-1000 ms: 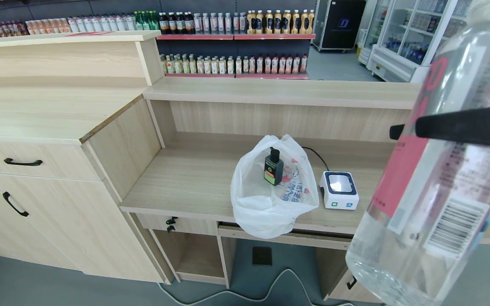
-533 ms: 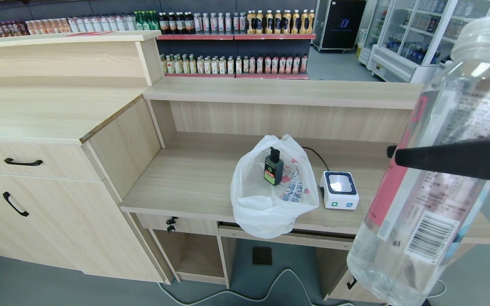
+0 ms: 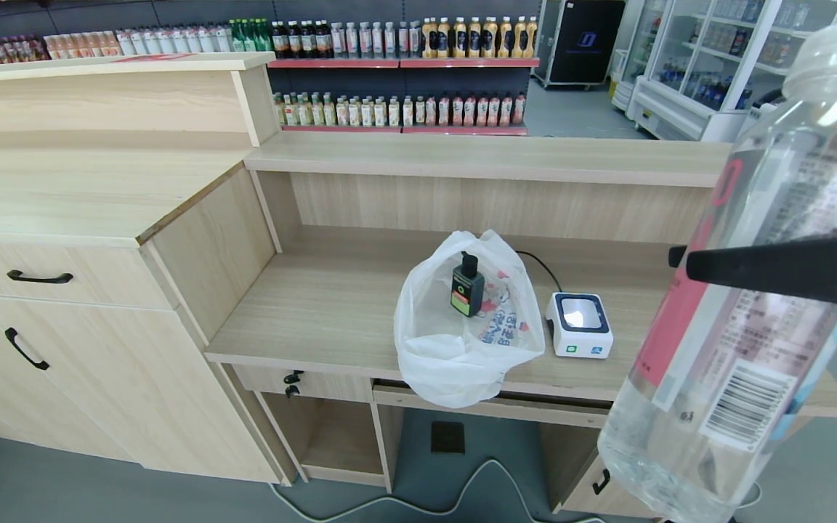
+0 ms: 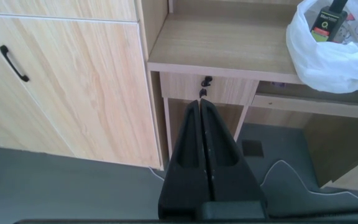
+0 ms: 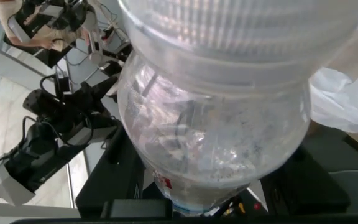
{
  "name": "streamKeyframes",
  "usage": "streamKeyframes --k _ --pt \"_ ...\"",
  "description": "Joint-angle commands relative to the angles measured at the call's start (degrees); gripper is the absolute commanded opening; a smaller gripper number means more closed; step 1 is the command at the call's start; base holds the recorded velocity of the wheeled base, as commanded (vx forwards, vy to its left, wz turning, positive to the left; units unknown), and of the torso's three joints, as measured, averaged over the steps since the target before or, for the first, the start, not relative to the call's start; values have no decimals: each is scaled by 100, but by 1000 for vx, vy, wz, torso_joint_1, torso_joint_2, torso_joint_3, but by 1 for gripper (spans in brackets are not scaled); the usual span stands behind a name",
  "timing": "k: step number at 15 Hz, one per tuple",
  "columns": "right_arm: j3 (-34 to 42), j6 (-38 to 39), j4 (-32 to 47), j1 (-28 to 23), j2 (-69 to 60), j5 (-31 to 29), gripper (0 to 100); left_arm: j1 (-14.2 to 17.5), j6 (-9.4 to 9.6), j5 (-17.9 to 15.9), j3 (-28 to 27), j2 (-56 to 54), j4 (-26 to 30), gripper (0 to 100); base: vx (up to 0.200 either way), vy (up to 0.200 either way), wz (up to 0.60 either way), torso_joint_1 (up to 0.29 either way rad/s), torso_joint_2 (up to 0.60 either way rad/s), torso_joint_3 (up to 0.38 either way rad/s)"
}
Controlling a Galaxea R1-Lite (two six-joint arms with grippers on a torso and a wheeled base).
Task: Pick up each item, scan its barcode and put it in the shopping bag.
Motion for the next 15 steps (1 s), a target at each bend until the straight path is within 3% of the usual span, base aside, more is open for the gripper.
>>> streamKeyframes --k 1,6,11,12,13,15 --pt "-11 2 -8 3 9 7 0 4 1 4 0 -2 0 0 0 0 0 0 0 0" --pt "-204 -192 -333 -261 396 -19 0 4 1 4 0 -2 0 0 0 0 0 0 0 0" --pt "-1030 -1466 -975 -2062 1618 -318 0 4 1 4 0 -2 0 0 0 0 0 0 0 0" --pt "-1066 -1519 -975 -2089 1644 -336 0 4 1 4 0 -2 0 0 0 0 0 0 0 0" --pt "-1364 -2169 -957 -2467 1829 -661 0 4 1 4 0 -2 0 0 0 0 0 0 0 0" --pt "-1320 -3013 -940 -3091 1837 -705 0 4 1 4 0 -2 0 0 0 0 0 0 0 0"
